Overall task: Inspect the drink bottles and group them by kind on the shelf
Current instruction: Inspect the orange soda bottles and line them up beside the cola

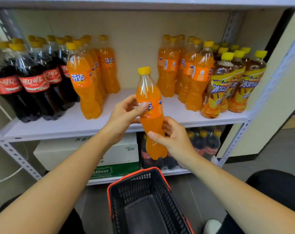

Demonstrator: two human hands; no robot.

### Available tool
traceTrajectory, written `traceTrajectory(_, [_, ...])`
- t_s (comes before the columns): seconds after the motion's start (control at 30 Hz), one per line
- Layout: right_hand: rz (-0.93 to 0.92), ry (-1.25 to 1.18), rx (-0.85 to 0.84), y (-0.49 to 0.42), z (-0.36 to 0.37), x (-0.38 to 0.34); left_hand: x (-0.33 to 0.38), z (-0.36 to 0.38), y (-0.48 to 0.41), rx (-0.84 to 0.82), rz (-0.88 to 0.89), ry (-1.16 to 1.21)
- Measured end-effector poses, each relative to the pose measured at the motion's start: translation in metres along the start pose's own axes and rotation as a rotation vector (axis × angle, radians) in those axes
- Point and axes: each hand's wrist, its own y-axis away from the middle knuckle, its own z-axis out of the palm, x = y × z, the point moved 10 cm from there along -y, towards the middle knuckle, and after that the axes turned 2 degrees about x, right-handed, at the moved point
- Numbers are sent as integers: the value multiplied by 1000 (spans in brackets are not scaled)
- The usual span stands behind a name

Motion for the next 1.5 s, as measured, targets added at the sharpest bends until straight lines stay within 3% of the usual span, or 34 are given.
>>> traceTrajectory(0.17, [165, -299, -202, 1, 23, 12, -7, -9, 0, -35, -43, 78])
traceTrajectory(0.3, [271, -379, -311, 5, 34, 16, -6, -8, 3, -101, -37, 175])
traceTrajectory(0.4, [312, -413, -368, 9, 42, 16, -4, -15, 3, -52, -14, 145])
traceTrajectory(0.57, [257, -309, -191, 3, 36, 17, -8, -31, 4, 123, -27, 87])
traceTrajectory(0.67, [266, -261, -108, 1, 30, 21, -12, -31, 5, 136, -35, 34])
traceTrajectory(0.9, [377, -405, -234, 5, 38, 29, -11, -27, 1, -33, -67, 175])
traceTrajectory(1.03, [396, -404, -302, 7, 44, 29, -9, -31, 3, 18, -50, 144])
traceTrajectory(1.23, [306, -241, -129, -2, 25, 26, -9, -37, 6, 135, -13, 82])
traceTrajectory(1.5, [381, -377, -243, 3, 32, 32, -9, -24, 3, -47, -34, 159])
